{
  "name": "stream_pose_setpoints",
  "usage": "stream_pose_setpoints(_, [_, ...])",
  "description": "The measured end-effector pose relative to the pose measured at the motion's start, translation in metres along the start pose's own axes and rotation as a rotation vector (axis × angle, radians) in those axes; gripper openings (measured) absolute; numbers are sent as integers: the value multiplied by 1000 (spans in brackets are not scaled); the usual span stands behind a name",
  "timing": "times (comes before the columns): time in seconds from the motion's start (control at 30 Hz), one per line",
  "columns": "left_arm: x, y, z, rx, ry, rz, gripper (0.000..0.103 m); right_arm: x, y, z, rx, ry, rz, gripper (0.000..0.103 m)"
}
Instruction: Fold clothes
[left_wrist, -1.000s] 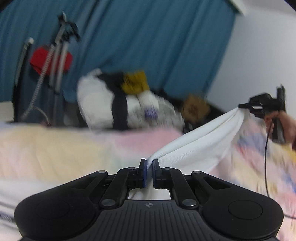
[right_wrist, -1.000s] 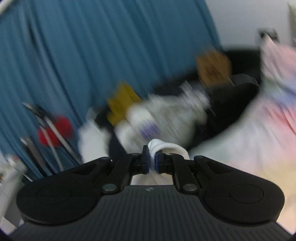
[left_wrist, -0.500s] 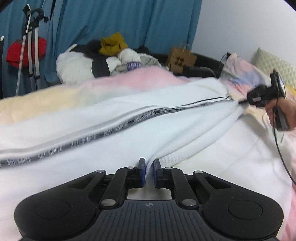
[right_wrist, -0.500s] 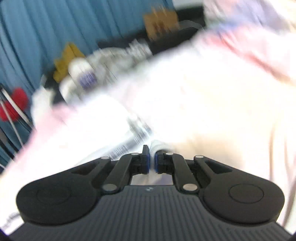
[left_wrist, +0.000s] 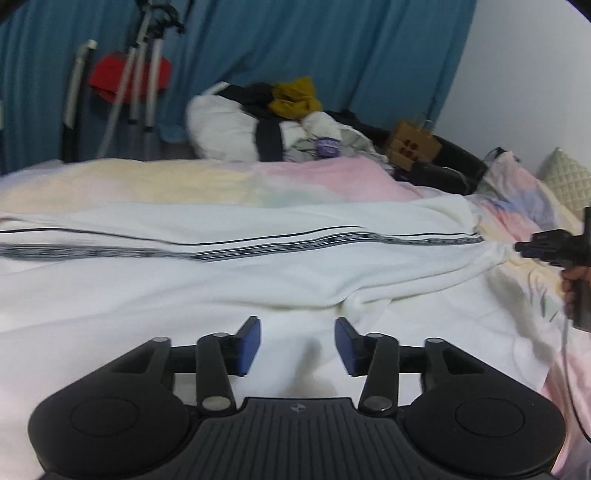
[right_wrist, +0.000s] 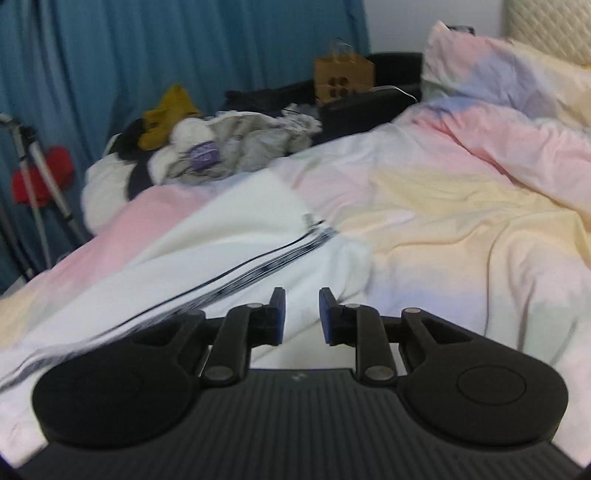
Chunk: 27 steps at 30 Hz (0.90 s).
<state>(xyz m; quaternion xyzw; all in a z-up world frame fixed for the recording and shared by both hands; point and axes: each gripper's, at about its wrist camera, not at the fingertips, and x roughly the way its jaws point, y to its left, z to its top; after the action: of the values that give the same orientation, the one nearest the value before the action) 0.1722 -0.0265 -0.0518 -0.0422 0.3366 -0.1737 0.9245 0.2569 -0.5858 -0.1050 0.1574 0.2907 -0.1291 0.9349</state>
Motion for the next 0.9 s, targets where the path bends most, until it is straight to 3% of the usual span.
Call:
stream_pose_setpoints(0.27, [-112,17,-21,-33,-72,133,79,-89,45,-40,-34,-3,125,24])
stream_pose_setpoints(0.4, [-150,19,-30,-37,-95,179,84,-120,64,-58,-65,-22,171,24])
stream_pose_setpoints(0.53, [-176,24,-46,-57,-98,232,94,-132,62,-75,-51,-58,198,49])
stream_pose_setpoints(0.67, [-194,54,-62,-165,-94,277,97,-132,40,-102,5,-67,234,57])
stream_pose_setpoints(0.8, [-214,103,-79,-369,-110,311,97,-122,14,-108,3,-14,141,57])
stream_pose_setpoints(0.83, [-220,115,-84,-425,-115,313,97,-121,7,-108,9,-10,114,61])
stream_pose_setpoints(0.87, [-226,127,-89,-488,-118,308,97,-120,-2,-108,45,-9,96,74])
stream_pose_setpoints(0.9, [-232,139,-94,-550,-120,302,97,-119,-11,-109,81,-9,77,81])
